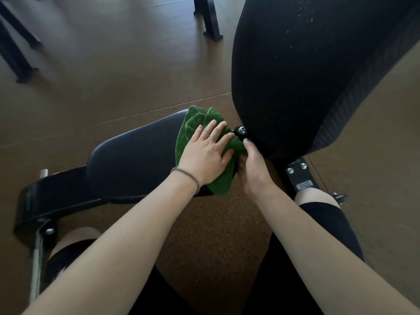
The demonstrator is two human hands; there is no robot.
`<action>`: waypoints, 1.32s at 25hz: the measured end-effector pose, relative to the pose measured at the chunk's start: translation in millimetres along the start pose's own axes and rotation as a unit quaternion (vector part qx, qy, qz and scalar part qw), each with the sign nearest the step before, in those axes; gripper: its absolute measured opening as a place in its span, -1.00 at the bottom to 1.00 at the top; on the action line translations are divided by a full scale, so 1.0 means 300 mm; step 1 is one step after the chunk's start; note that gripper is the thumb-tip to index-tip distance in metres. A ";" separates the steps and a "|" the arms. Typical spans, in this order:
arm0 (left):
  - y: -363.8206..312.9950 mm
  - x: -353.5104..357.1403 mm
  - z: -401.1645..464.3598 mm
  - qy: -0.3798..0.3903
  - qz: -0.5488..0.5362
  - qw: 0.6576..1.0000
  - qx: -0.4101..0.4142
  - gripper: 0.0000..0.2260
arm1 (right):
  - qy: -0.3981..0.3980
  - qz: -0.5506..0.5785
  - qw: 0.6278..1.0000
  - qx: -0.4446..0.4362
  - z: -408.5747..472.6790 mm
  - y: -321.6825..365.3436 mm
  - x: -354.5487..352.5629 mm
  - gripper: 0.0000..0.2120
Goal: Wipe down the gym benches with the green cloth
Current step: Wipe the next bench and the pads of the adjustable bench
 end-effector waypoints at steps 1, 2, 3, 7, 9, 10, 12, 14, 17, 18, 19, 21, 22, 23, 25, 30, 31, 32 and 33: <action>0.002 0.011 -0.059 -0.016 -0.008 1.000 0.001 -0.50 | 0.008 -0.007 1.000 0.001 -0.004 -0.001 -0.001 -0.57; 0.009 0.020 -0.129 -0.033 -0.012 0.999 0.008 -0.50 | 0.017 -0.012 1.000 0.004 -0.010 -0.003 -0.002 -0.56; 0.022 0.034 -0.198 -0.045 -0.005 0.999 0.017 -0.50 | 0.022 -0.015 1.000 0.004 -0.013 -0.007 -0.006 -0.57; 0.064 0.094 -0.335 -0.073 0.065 0.995 0.033 -0.47 | 0.033 -0.061 0.998 0.003 -0.022 0.001 0.000 -0.64; 0.049 0.093 -0.283 -0.084 0.073 0.993 0.039 -0.45 | 0.057 -0.098 0.994 -0.007 -0.032 -0.001 0.009 -0.51; 0.035 0.087 -0.244 -0.091 0.064 0.993 0.038 -0.45 | 0.062 -0.112 0.992 -0.012 -0.038 0.000 0.013 -0.48; 0.011 0.076 -0.177 -0.093 0.030 0.995 0.013 -0.43 | 0.065 -0.141 0.987 -0.031 -0.045 0.011 0.018 -0.57; 0.002 0.077 -0.173 -0.094 0.016 0.995 -0.007 -0.43 | 0.055 -0.150 0.986 -0.046 -0.042 0.021 0.019 -0.62; 0.061 0.097 -0.265 -0.121 0.031 0.992 0.010 -0.46 | 0.025 -0.153 0.986 -0.054 -0.046 0.022 0.041 -0.50; 0.112 0.098 -0.302 -0.130 0.036 0.991 0.013 -0.48 | 0.021 -0.166 0.984 -0.062 -0.052 0.018 0.053 -0.48; 0.181 0.096 -0.341 -0.141 0.042 0.989 0.006 -0.49 | 0.020 -0.185 0.980 -0.070 -0.066 0.015 0.071 -0.47; 0.342 0.082 -0.403 -0.158 0.057 0.985 -0.029 -0.51 | 0.015 -0.223 0.970 -0.091 -0.088 0.007 0.104 -0.42; 0.419 0.072 -0.428 -0.160 0.060 0.984 -0.050 -0.52 | 0.010 -0.240 0.966 -0.098 -0.097 0.000 0.120 -0.38; 0.478 0.062 -0.444 -0.163 0.051 0.982 -0.079 -0.52 | -0.001 -0.259 0.960 -0.103 -0.103 -0.006 0.134 -0.36; 0.499 0.059 -0.447 -0.185 0.003 0.969 -0.166 -0.54 | -0.023 -0.300 0.946 -0.119 -0.113 -0.013 0.157 -0.33; 0.160 0.127 -0.381 -0.215 -0.018 0.960 -0.178 -0.54 | -0.037 -0.307 0.943 -0.125 -0.099 -0.016 0.157 -0.34; 0.109 0.137 -0.367 -0.210 -0.012 0.966 -0.148 -0.54 | -0.037 -0.302 0.944 -0.125 -0.092 -0.018 0.150 -0.35; 0.089 0.140 -0.356 -0.206 -0.006 0.971 -0.121 -0.54 | -0.038 -0.300 0.945 -0.128 -0.087 -0.020 0.145 -0.36; 0.102 0.134 -0.347 -0.207 0.004 0.974 -0.094 -0.55 | -0.039 -0.301 0.944 -0.130 -0.088 -0.020 0.144 -0.37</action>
Point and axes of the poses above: each hand's wrist, its own z-axis towards the middle knuckle, its own x-axis out of the palm, y = z × x, the point moved 2 cm from there along z, towards the middle knuckle, and after that the axes turned 13 degrees about -x, right-handed, at the moved point
